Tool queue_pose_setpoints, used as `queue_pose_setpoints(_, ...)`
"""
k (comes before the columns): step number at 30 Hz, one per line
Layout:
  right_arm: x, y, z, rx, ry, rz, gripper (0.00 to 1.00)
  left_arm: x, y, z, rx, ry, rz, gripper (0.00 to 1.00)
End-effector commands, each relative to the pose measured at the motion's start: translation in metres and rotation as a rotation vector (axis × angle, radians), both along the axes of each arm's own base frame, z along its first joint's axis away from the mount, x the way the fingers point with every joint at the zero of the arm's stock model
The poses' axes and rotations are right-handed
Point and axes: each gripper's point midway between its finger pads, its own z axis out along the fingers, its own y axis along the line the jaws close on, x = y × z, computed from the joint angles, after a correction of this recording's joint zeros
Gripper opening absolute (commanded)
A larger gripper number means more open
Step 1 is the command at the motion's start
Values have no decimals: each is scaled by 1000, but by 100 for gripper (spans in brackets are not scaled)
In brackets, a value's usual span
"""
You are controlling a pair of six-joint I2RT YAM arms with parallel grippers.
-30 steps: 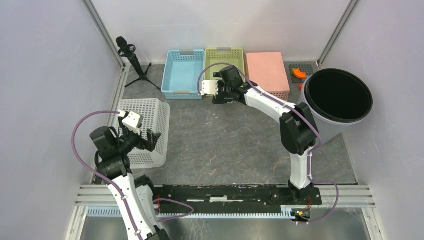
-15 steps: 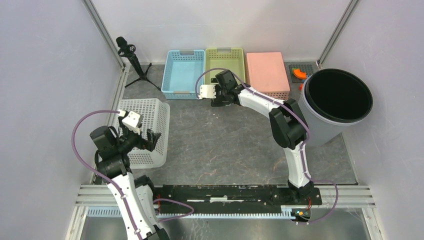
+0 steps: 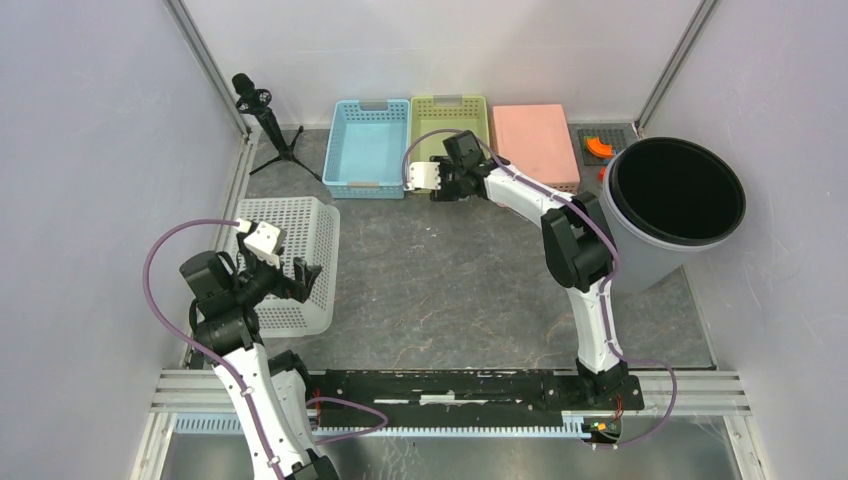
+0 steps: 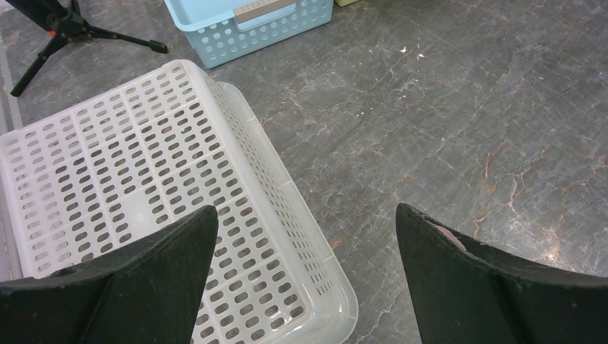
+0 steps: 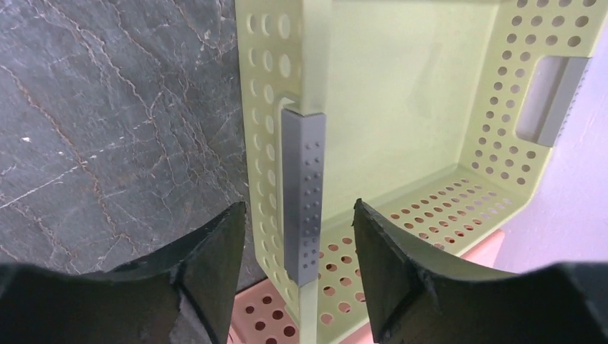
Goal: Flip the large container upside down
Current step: Pick up the container from the center of the board.
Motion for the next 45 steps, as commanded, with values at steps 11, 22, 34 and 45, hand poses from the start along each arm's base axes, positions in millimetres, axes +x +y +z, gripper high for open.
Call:
queue_pose_setpoints(11, -13, -3, -1, 19, 98, 89, 13, 4, 3, 4, 5, -16, 11, 100)
queue_pose_setpoints(22, -18, -31, 9, 45, 107, 17, 0, 3, 3, 5, 8, -24, 11, 100)
queue_pose_setpoints(34, -15, -58, 14, 44, 114, -46, 0, 2, 3, 7, 8, -29, 14, 100)
queue_pose_setpoints(45, -18, -64, 12, 21, 126, -27, 0, 2, 2, 8, 5, -30, 13, 100)
